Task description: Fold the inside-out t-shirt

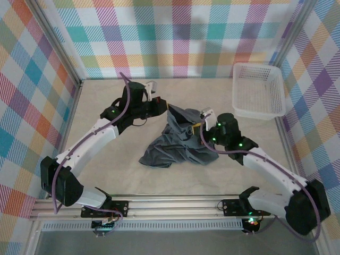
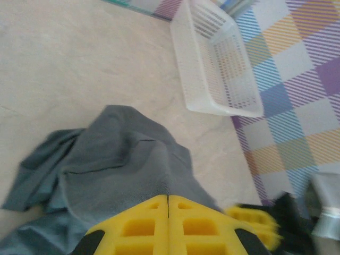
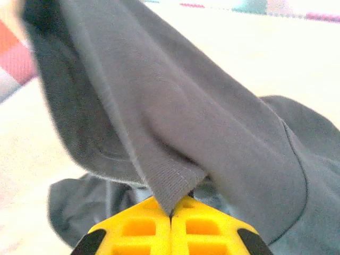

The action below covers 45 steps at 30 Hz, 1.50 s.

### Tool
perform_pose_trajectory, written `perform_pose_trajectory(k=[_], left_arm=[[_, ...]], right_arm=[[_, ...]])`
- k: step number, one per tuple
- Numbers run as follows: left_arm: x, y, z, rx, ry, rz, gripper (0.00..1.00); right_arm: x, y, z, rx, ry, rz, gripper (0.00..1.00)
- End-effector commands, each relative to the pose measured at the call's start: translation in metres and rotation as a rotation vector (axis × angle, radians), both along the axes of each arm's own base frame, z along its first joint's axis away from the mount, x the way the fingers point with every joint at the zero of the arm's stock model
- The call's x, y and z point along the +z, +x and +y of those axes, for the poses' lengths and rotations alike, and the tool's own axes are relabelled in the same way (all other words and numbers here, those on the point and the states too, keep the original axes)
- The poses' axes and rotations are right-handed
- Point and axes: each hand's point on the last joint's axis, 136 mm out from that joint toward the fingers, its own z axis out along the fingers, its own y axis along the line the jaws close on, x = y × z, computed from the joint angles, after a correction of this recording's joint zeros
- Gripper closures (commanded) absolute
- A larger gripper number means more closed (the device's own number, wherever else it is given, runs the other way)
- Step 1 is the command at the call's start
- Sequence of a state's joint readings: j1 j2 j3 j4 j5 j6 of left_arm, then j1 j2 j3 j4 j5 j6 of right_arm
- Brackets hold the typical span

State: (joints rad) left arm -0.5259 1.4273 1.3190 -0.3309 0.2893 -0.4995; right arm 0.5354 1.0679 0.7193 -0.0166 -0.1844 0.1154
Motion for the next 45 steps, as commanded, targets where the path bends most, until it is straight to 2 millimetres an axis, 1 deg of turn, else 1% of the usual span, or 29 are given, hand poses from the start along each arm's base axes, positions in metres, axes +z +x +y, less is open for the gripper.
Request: perform_pose_trajectory(k=[1, 3, 5, 6, 8, 11, 12, 13, 14, 17, 18, 20, 22, 24, 25, 28, 30, 32, 33, 34, 36, 38, 40, 41, 42, 43, 44, 45], left_arm=[[-0.021, 0.009, 0.023, -0.008, 0.142, -0.039, 1.0], [-0.031, 0.015, 0.034, -0.011, 0.206, -0.041, 1.0], [-0.036, 0.018, 0.044, -0.009, 0.266, -0.056, 1.0], [-0.038, 0.02, 0.049, 0.001, 0.287, -0.061, 1.0], [-0.042, 0.023, 0.065, 0.036, 0.322, -0.061, 1.0], [-0.047, 0.029, 0.09, 0.097, 0.34, -0.033, 1.0], [-0.046, 0.029, 0.095, 0.104, 0.329, -0.026, 1.0], [-0.043, 0.028, 0.094, 0.088, 0.306, -0.028, 1.0], [-0.038, 0.026, 0.089, 0.056, 0.281, -0.04, 1.0], [-0.027, 0.011, 0.053, -0.145, 0.148, -0.054, 0.99], [-0.027, 0.008, 0.047, -0.176, 0.123, -0.044, 0.97], [-0.035, 0.004, 0.042, -0.176, 0.111, -0.022, 0.91], [-0.039, -0.002, 0.034, -0.184, 0.061, -0.016, 0.83], [-0.036, -0.012, 0.019, -0.207, -0.003, -0.049, 0.75], [-0.038, -0.021, 0.01, -0.221, -0.025, -0.051, 0.7], [-0.047, -0.048, -0.026, -0.289, -0.048, -0.061, 0.62], [-0.058, -0.066, -0.051, -0.336, -0.042, -0.053, 0.58], [-0.07, -0.077, -0.076, -0.378, -0.023, -0.039, 0.53], [-0.077, -0.081, -0.085, -0.383, -0.004, -0.029, 0.51], [-0.085, -0.08, -0.09, -0.366, 0.023, -0.018, 0.5], [-0.099, -0.074, -0.098, -0.34, 0.056, 0.001, 0.46], [-0.107, -0.064, -0.096, -0.288, 0.077, -0.003, 0.45], [-0.109, -0.056, -0.09, -0.246, 0.104, -0.023, 0.43], [-0.107, -0.054, -0.087, -0.237, 0.111, -0.03, 0.42], [-0.106, -0.053, -0.085, -0.233, 0.115, -0.034, 0.42], [-0.104, -0.052, -0.082, -0.229, 0.122, -0.039, 0.41], [-0.104, -0.051, -0.079, -0.226, 0.131, -0.04, 0.41], [-0.103, -0.051, -0.077, -0.224, 0.14, -0.038, 0.41]], right_arm=[[0.036, -0.021, 0.002, 0.105, 0.132, 0.039, 1.0], [0.053, -0.026, 0.002, 0.133, 0.188, 0.047, 1.0], [0.069, -0.022, -0.002, 0.129, 0.229, 0.053, 1.0], [0.074, -0.022, -0.004, 0.13, 0.249, 0.054, 1.0], [0.084, -0.016, -0.012, 0.111, 0.299, 0.057, 1.0], [0.092, -0.008, -0.026, 0.071, 0.347, 0.058, 1.0], [0.095, -0.007, -0.03, 0.061, 0.352, 0.051, 1.0], [0.095, -0.006, -0.032, 0.053, 0.349, 0.048, 1.0], [0.095, -0.006, -0.033, 0.049, 0.345, 0.051, 1.0], [0.089, -0.005, -0.026, 0.078, 0.37, 0.11, 1.0], [0.087, -0.003, -0.025, 0.076, 0.381, 0.137, 1.0], [0.083, 0.001, -0.022, 0.072, 0.397, 0.187, 1.0], [0.082, 0.005, -0.021, 0.063, 0.399, 0.208, 1.0], [0.081, 0.012, -0.025, 0.012, 0.394, 0.228, 1.0], [0.079, 0.017, -0.029, -0.031, 0.385, 0.241, 1.0], [0.076, 0.03, -0.038, -0.126, 0.361, 0.268, 1.0], [0.072, 0.035, -0.041, -0.165, 0.349, 0.292, 1.0], [0.069, 0.037, -0.04, -0.169, 0.351, 0.314, 1.0], [0.069, 0.037, -0.039, -0.166, 0.356, 0.322, 1.0], [0.069, 0.037, -0.038, -0.162, 0.362, 0.331, 1.0], [0.069, 0.037, -0.038, -0.166, 0.371, 0.348, 1.0], [0.065, 0.041, -0.042, -0.215, 0.367, 0.371, 1.0], [0.058, 0.049, -0.055, -0.312, 0.355, 0.41, 1.0], [0.052, 0.056, -0.066, -0.383, 0.347, 0.439, 0.99], [0.043, 0.061, -0.076, -0.446, 0.338, 0.47, 0.98], [0.029, 0.067, -0.088, -0.516, 0.327, 0.516, 0.99], [0.011, 0.07, -0.103, -0.597, 0.307, 0.578, 0.99], [-0.006, 0.069, -0.116, -0.668, 0.287, 0.643, 1.0]])
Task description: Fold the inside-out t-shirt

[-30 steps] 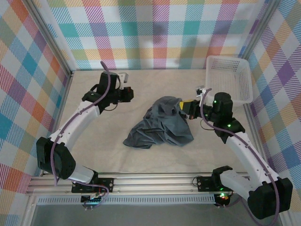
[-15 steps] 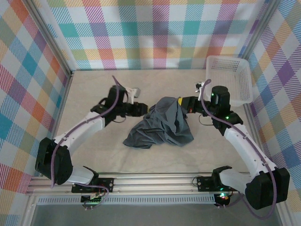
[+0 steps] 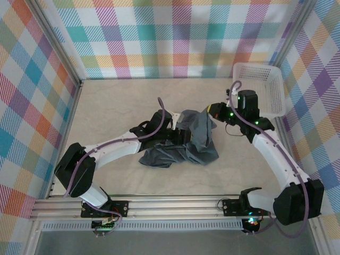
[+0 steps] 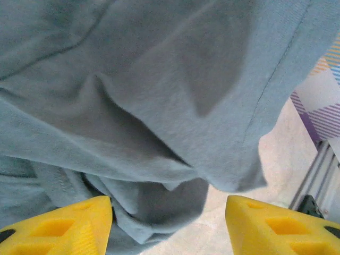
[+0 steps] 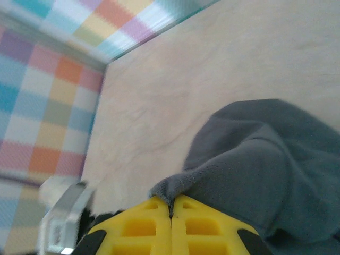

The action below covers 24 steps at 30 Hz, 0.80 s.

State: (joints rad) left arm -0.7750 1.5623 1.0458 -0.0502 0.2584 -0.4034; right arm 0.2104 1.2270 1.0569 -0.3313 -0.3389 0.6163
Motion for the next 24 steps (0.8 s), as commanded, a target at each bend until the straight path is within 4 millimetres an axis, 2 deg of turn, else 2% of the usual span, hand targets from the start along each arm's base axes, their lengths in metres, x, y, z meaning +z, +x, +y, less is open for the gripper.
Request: perform_pose_trajectory(k=[1, 4, 6, 7, 10, 14, 16, 18, 21, 24], left_arm=[[0.021, 0.013, 0.012, 0.055, 0.017, -0.064, 0.41], [0.013, 0.016, 0.03, 0.114, 0.09, -0.057, 0.41], [0.007, 0.019, 0.04, 0.15, 0.107, -0.039, 0.41], [0.004, 0.021, 0.044, 0.164, 0.108, -0.027, 0.4], [-0.003, 0.028, 0.055, 0.215, 0.112, 0.005, 0.4], [-0.007, 0.035, 0.062, 0.241, 0.117, 0.028, 0.41], [-0.007, 0.037, 0.065, 0.246, 0.122, 0.029, 0.41], [-0.006, 0.038, 0.068, 0.251, 0.124, 0.027, 0.41], [-0.006, 0.039, 0.07, 0.253, 0.124, 0.03, 0.41], [-0.006, 0.037, 0.071, 0.249, 0.125, 0.033, 0.41]], right_arm=[[-0.064, 0.001, -0.054, -0.255, -0.067, 0.31, 1.0], [-0.111, -0.012, -0.079, -0.364, -0.034, 0.499, 0.87], [-0.13, -0.02, -0.083, -0.384, 0.012, 0.561, 0.8], [-0.133, -0.023, -0.082, -0.373, 0.019, 0.566, 0.73], [-0.122, -0.026, -0.081, -0.298, -0.032, 0.49, 0.62], [-0.099, -0.034, -0.082, -0.159, -0.175, 0.289, 0.58], [-0.094, -0.043, -0.066, -0.02, -0.255, 0.177, 0.59], [-0.1, -0.056, -0.045, 0.123, -0.358, 0.11, 0.59], [-0.116, -0.078, -0.017, 0.295, -0.434, 0.125, 0.59], [-0.139, -0.09, -0.01, 0.365, -0.549, 0.226, 0.6]])
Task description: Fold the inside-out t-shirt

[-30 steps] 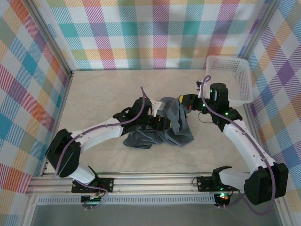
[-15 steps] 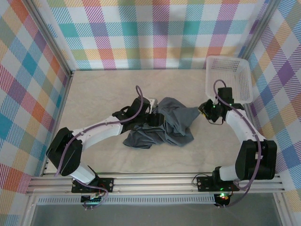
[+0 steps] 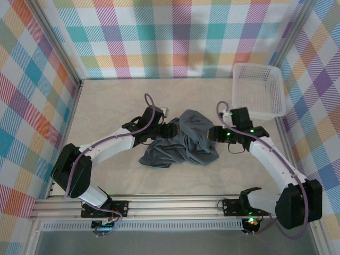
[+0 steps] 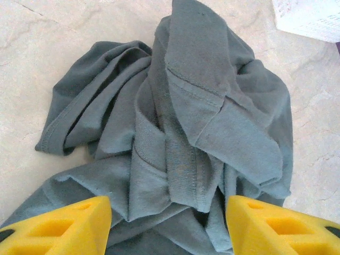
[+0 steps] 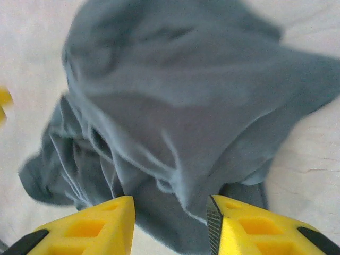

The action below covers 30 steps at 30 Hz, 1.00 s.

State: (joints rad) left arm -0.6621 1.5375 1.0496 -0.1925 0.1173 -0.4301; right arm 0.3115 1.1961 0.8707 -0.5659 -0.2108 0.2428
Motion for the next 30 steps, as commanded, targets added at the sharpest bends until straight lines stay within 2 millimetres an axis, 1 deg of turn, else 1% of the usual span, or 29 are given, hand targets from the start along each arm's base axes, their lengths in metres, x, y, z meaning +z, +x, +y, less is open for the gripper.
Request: perform_pose_trajectory(k=[1, 3, 4, 7, 9, 11, 13, 15, 16, 18, 19, 20, 21, 22, 23, 24, 26, 28, 30], left_arm=[[0.01, 0.0, 0.006, 0.011, -0.005, -0.008, 0.41], [0.01, -0.002, 0.006, 0.008, -0.005, -0.007, 0.41], [0.01, -0.002, 0.008, 0.009, -0.003, -0.007, 0.41], [0.009, -0.003, 0.009, 0.009, -0.001, -0.006, 0.41], [0.009, -0.003, 0.01, 0.011, -0.003, -0.009, 0.41], [0.009, -0.003, 0.011, 0.014, -0.005, -0.008, 0.41], [0.009, -0.004, 0.012, 0.016, -0.005, -0.009, 0.41], [0.008, -0.004, 0.013, 0.017, -0.005, -0.007, 0.41], [0.008, -0.004, 0.014, 0.017, -0.004, -0.006, 0.41], [0.007, -0.005, 0.016, 0.022, -0.003, -0.005, 0.41], [0.007, -0.006, 0.018, 0.025, -0.003, -0.005, 0.41], [0.008, -0.006, 0.02, 0.03, -0.005, -0.002, 0.41], [0.006, -0.009, 0.022, 0.033, -0.002, 0.005, 0.41], [0.004, -0.012, 0.025, 0.037, 0.002, 0.013, 0.41], [0.003, -0.016, 0.03, 0.043, 0.008, 0.023, 0.41], [0.001, -0.019, 0.036, 0.055, 0.015, 0.034, 0.41], [-0.011, -0.036, 0.055, 0.1, 0.064, 0.1, 0.41], [-0.022, -0.048, 0.072, 0.164, 0.092, 0.161, 0.39], [-0.037, -0.062, 0.074, 0.164, 0.09, 0.235, 0.31]], right_arm=[[-0.035, -0.019, -0.008, 0.112, -0.221, 0.11, 0.6], [-0.049, -0.025, -0.016, 0.124, -0.357, 0.175, 0.58], [-0.052, -0.024, -0.019, 0.121, -0.41, 0.191, 0.58], [-0.06, -0.028, -0.009, 0.215, -0.499, 0.185, 0.57], [-0.066, -0.029, -0.003, 0.264, -0.543, 0.173, 0.55], [-0.072, -0.024, -0.002, 0.277, -0.581, 0.156, 0.54], [-0.075, -0.018, 0.001, 0.281, -0.583, 0.135, 0.54], [-0.077, -0.013, 0.009, 0.296, -0.561, 0.123, 0.56], [-0.078, -0.012, 0.011, 0.298, -0.554, 0.123, 0.57], [-0.082, -0.009, 0.013, 0.304, -0.558, 0.135, 0.63], [-0.083, -0.008, 0.013, 0.305, -0.563, 0.139, 0.69], [-0.082, -0.007, 0.013, 0.302, -0.567, 0.14, 0.79], [-0.078, -0.006, 0.013, 0.293, -0.564, 0.13, 0.88], [-0.072, -0.006, 0.015, 0.291, -0.55, 0.115, 0.95], [-0.061, -0.007, 0.017, 0.282, -0.523, 0.097, 1.0], [-0.048, -0.008, 0.018, 0.268, -0.496, 0.075, 1.0], [-0.01, -0.008, 0.019, 0.222, -0.435, -0.005, 1.0], [0.025, -0.003, 0.016, 0.156, -0.39, -0.105, 1.0], [0.051, 0.003, 0.016, 0.101, -0.332, -0.18, 1.0]])
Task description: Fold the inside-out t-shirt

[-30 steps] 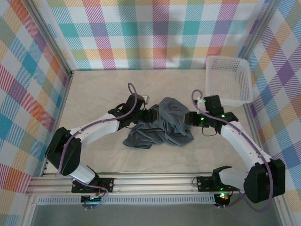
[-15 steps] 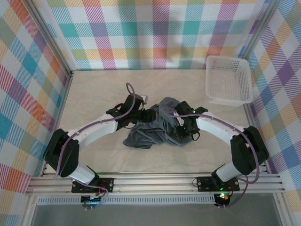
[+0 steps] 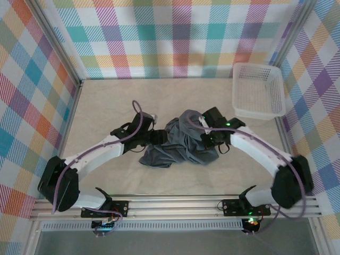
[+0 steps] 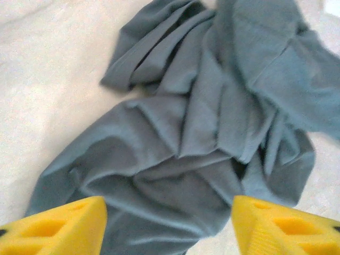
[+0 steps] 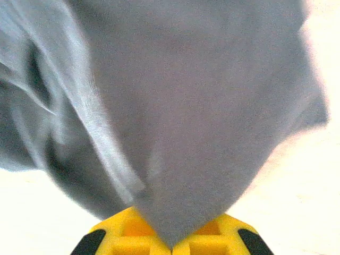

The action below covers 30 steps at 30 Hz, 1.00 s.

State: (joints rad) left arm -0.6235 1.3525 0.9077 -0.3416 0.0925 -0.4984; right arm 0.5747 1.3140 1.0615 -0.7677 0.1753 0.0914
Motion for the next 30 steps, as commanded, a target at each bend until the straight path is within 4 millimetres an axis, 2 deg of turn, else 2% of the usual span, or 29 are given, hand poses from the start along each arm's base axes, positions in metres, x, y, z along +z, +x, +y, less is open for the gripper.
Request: perform_pose_trajectory(k=[1, 3, 4, 7, 9, 11, 13, 15, 16, 17, 19, 22, 23, 25, 27, 30], left_arm=[[-0.032, -0.028, 0.017, 0.05, 0.027, 0.167, 0.25], [-0.046, -0.038, 0.004, 0.007, -0.025, 0.236, 0.13], [-0.054, -0.041, -0.004, -0.012, -0.049, 0.273, 0.1], [-0.069, -0.043, -0.027, -0.069, -0.054, 0.313, 0.1], [-0.076, -0.038, -0.041, -0.086, -0.047, 0.313, 0.14], [-0.085, -0.029, -0.049, -0.077, -0.021, 0.322, 0.26], [-0.091, -0.019, -0.049, -0.058, 0.007, 0.309, 0.42], [-0.085, -0.006, -0.049, -0.062, 0.019, 0.263, 0.74], [-0.077, 0.002, -0.043, -0.056, 0.027, 0.24, 0.96], [-0.064, 0.011, -0.034, -0.04, 0.031, 0.215, 1.0], [-0.026, 0.031, -0.009, 0.009, 0.005, 0.145, 1.0], [0.059, 0.053, 0.042, 0.096, -0.015, -0.018, 1.0], [0.096, 0.057, 0.059, 0.123, -0.012, -0.098, 1.0], [0.161, 0.056, 0.083, 0.153, -0.006, -0.249, 1.0], [0.225, 0.046, 0.1, 0.177, 0.008, -0.41, 1.0], [0.306, 0.025, 0.121, 0.229, -0.003, -0.622, 1.0]], right_arm=[[0.055, 0.011, 0.002, -0.079, 0.127, -0.133, 1.0], [0.07, 0.016, 0.009, -0.09, 0.189, -0.159, 1.0], [0.077, 0.019, 0.014, -0.096, 0.221, -0.17, 1.0], [0.09, 0.024, 0.026, -0.082, 0.289, -0.185, 1.0], [0.09, 0.026, 0.03, -0.077, 0.288, -0.167, 1.0], [0.092, 0.026, 0.03, -0.083, 0.285, -0.151, 1.0], [0.098, 0.026, 0.027, -0.093, 0.283, -0.164, 1.0], [0.112, 0.028, 0.017, -0.12, 0.271, -0.219, 1.0], [0.124, 0.029, 0.012, -0.134, 0.272, -0.261, 1.0], [0.138, 0.031, 0.005, -0.153, 0.275, -0.308, 1.0], [0.173, 0.033, -0.008, -0.197, 0.303, -0.4, 1.0], [0.241, 0.03, -0.033, -0.269, 0.35, -0.585, 1.0], [0.264, 0.027, -0.041, -0.287, 0.367, -0.652, 1.0], [0.308, 0.014, -0.051, -0.278, 0.417, -0.777, 1.0], [0.347, -0.004, -0.058, -0.246, 0.486, -0.896, 1.0], [0.384, -0.028, -0.067, -0.227, 0.57, -0.995, 1.0]])
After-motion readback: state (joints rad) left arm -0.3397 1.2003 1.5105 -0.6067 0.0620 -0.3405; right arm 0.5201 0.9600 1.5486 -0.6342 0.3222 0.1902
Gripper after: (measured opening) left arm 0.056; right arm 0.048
